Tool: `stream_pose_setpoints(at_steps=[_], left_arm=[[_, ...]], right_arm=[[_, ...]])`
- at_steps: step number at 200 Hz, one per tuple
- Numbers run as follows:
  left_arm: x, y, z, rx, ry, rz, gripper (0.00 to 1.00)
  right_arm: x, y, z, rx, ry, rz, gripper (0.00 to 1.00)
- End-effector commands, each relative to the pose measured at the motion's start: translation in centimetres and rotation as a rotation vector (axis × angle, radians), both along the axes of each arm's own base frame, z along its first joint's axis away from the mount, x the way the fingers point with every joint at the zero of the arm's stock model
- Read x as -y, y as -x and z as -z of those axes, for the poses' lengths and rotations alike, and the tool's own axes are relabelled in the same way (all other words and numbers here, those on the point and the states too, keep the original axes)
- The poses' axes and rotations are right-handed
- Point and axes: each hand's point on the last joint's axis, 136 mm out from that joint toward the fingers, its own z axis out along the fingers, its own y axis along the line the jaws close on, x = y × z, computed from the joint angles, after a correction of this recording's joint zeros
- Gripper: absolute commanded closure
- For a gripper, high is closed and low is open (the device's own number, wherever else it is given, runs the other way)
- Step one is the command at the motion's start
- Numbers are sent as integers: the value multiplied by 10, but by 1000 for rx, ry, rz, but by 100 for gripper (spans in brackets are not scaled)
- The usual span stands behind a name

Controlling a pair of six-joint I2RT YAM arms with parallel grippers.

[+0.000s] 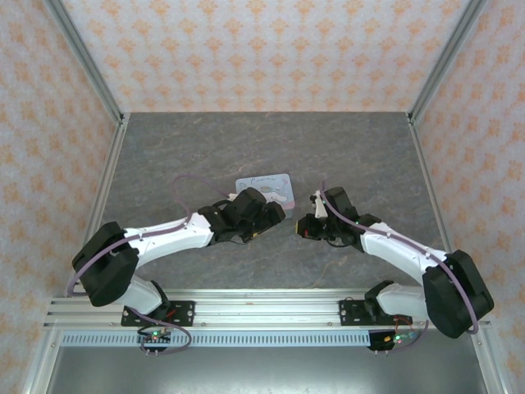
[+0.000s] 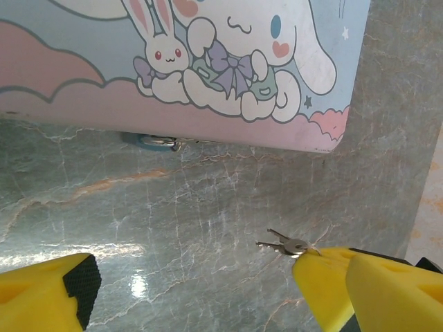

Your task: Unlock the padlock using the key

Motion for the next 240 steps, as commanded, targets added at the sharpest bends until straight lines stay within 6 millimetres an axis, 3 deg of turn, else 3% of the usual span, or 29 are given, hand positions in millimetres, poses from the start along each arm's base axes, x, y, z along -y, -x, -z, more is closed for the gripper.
stream_pose_setpoints(at_steps=[1, 18, 21, 49, 75, 124, 159, 197, 240], left_arm=[[-1, -4, -7, 28, 1, -23, 6], [-1, -3, -2, 13, 10, -30, 5], [0, -2, -1, 11, 16, -31, 5], [9, -1, 2, -12, 88, -41, 7], [16, -3, -1, -25, 167, -70, 16], [18, -13, -29, 22, 338, -163, 30], [9, -25, -54, 81, 387, -211, 46], [9, -47, -77, 123, 503, -247, 51], [30, -65, -85, 112, 611, -244, 53]], right_arm=[[1, 3, -5, -8, 10, 4, 100], [1, 4, -3, -16, 4, 10, 100], [0, 3, -11, 7, -14, 12, 100], [-4, 0, -23, 24, -70, 35, 100], [-10, -8, -38, 29, -157, 103, 100], [-12, -35, -75, 14, -413, 355, 100], [-1, -51, -98, 2, -602, 553, 100], [15, -63, -112, -14, -777, 724, 100], [19, -71, -134, 1, -881, 769, 100]])
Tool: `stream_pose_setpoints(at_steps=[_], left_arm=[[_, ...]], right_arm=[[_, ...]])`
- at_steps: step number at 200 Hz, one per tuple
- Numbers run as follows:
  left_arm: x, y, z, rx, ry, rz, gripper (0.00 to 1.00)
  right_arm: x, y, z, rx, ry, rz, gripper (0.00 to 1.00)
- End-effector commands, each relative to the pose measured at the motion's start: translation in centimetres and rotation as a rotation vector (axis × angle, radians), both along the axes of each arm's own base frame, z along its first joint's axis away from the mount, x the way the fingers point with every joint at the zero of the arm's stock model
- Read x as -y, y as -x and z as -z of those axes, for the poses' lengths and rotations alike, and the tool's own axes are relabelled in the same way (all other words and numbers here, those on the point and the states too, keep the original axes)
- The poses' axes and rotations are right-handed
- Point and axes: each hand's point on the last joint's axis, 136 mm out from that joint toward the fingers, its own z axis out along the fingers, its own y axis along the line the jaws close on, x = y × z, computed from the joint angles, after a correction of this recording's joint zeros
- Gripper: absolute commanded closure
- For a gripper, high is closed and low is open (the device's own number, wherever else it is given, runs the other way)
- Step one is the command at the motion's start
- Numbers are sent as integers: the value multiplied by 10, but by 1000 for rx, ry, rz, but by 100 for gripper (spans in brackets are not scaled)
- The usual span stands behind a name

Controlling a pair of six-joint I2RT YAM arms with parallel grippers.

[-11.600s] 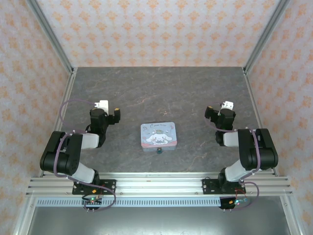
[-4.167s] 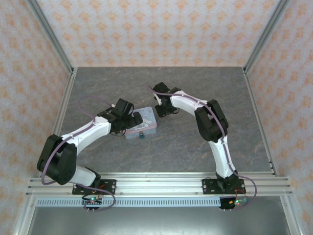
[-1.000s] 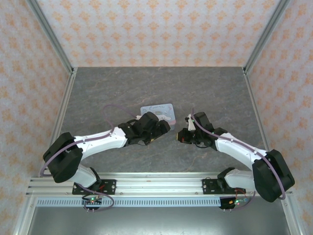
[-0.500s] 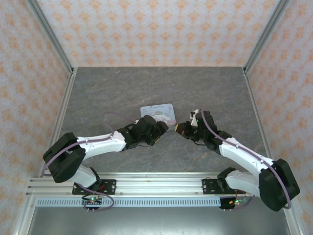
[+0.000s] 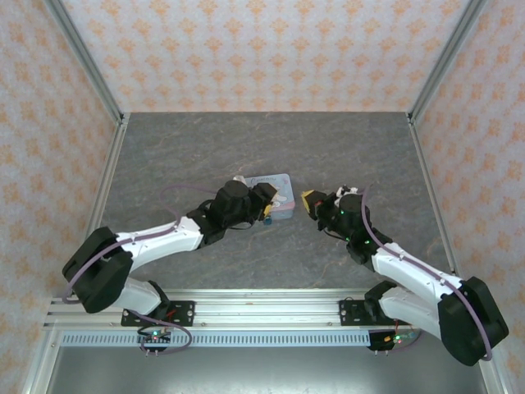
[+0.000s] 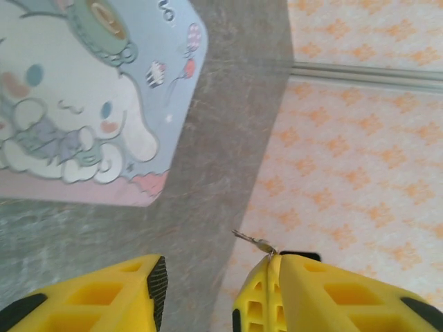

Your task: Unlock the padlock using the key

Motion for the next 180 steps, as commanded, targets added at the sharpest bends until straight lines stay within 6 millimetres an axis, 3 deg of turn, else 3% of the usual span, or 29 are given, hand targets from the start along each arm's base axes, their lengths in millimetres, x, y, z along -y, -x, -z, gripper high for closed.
stream_pose_setpoints(at_steps=[1, 57, 180], left_arm=[[19, -15, -22, 32, 115, 6, 53], [40, -25, -31, 35, 160, 23, 54], [58, -34, -44, 31, 287, 7, 55]], right_arm=[[3, -10, -38, 71, -135, 71, 100], [-11, -11, -59, 106, -183, 28, 100], [-25, -8, -57, 103, -184, 3, 100]])
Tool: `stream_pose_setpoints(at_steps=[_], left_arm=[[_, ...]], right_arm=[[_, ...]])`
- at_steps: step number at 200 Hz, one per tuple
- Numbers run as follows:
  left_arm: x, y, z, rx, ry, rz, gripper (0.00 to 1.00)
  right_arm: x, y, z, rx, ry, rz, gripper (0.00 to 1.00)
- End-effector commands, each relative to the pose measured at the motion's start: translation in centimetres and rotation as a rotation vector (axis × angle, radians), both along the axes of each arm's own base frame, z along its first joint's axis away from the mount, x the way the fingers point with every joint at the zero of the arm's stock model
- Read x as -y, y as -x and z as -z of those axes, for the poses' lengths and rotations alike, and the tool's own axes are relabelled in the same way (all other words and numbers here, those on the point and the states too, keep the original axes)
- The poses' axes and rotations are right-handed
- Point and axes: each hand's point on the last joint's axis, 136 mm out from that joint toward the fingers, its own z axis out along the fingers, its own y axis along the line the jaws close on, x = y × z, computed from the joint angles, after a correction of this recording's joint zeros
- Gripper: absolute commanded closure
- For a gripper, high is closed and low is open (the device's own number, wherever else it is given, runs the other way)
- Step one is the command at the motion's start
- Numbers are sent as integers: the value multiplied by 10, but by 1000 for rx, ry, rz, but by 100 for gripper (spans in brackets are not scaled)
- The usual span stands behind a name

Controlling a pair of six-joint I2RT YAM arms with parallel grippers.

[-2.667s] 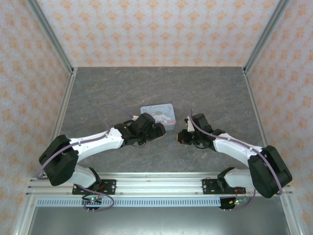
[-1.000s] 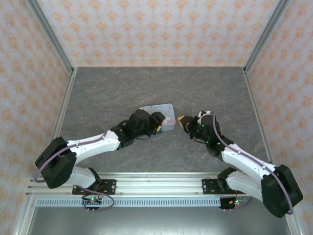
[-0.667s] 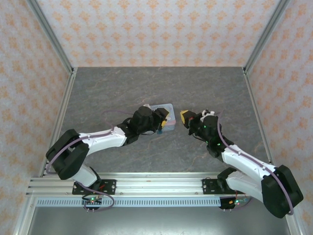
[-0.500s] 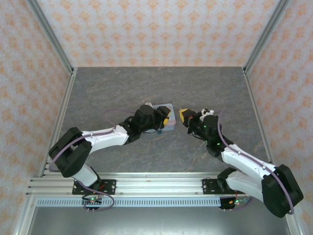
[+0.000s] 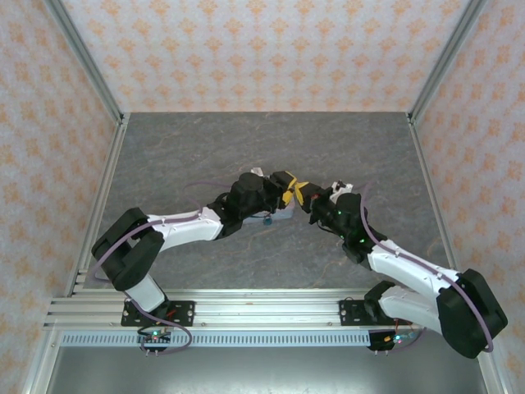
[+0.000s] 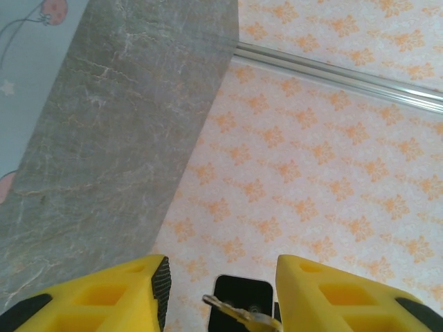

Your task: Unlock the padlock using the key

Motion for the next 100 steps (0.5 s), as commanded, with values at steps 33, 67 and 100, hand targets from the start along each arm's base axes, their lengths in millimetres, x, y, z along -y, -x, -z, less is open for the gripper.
stream_pose_setpoints(at_steps=[33, 67, 100], left_arm=[[9, -4, -22, 37, 74, -2, 57], [10, -5, -23, 36, 80, -3, 60], [7, -4, -21, 32, 72, -12, 69]], right_arm=[[-4, -4, -22, 50, -41, 14, 100], [-4, -4, -20, 47, -36, 16, 100], [-2, -3, -16, 40, -32, 23, 100]])
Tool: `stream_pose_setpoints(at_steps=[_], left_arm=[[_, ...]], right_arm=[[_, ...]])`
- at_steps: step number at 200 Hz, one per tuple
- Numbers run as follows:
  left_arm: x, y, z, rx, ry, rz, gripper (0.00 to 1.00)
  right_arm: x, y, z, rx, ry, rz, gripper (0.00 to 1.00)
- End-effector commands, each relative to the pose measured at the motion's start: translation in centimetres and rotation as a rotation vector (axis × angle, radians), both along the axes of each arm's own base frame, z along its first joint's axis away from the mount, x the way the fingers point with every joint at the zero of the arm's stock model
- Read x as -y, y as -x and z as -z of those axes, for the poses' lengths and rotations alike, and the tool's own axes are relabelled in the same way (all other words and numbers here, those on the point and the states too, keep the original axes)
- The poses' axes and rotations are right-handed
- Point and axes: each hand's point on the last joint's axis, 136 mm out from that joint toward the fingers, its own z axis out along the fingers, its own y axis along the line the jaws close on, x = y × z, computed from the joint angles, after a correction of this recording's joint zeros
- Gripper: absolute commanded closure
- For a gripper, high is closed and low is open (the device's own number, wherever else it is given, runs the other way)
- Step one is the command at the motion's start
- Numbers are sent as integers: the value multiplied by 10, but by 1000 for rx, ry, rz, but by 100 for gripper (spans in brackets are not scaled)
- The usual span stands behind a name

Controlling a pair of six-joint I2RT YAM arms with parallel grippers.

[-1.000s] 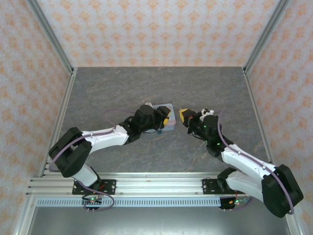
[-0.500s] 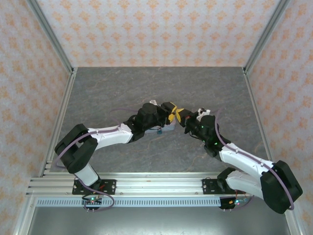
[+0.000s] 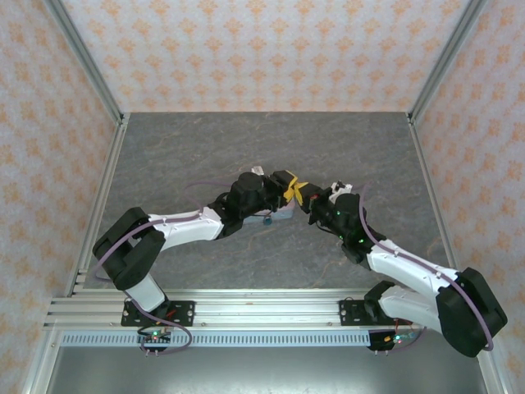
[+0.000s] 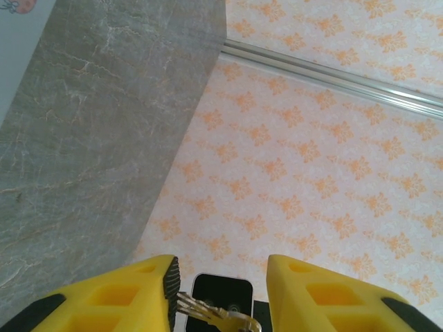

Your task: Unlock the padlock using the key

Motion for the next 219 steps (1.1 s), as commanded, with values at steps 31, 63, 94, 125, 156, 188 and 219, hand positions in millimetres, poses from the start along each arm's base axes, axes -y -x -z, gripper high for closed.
stream_pose_setpoints(at_steps=[31, 63, 94, 125, 156, 188, 219], left_arm=[[3, -1, -12, 24, 21, -9, 75], [1, -1, -10, 22, 12, -14, 80], [0, -1, -9, 24, -5, -17, 83], [0, 0, -7, 20, -12, -17, 91], [0, -1, -5, 18, -19, -17, 99], [-2, -1, -4, 23, -35, -18, 100], [-8, -1, 0, 46, -93, -17, 100]], right_arm=[[0, -2, -15, 39, -34, 19, 100], [0, -3, -15, 38, -32, 22, 100], [0, -2, -15, 37, -31, 20, 100], [1, -2, -16, 39, -34, 21, 100], [1, -2, -16, 39, -31, 22, 100], [1, -2, -17, 44, -29, 22, 100], [13, 1, -20, 58, 14, 32, 59]])
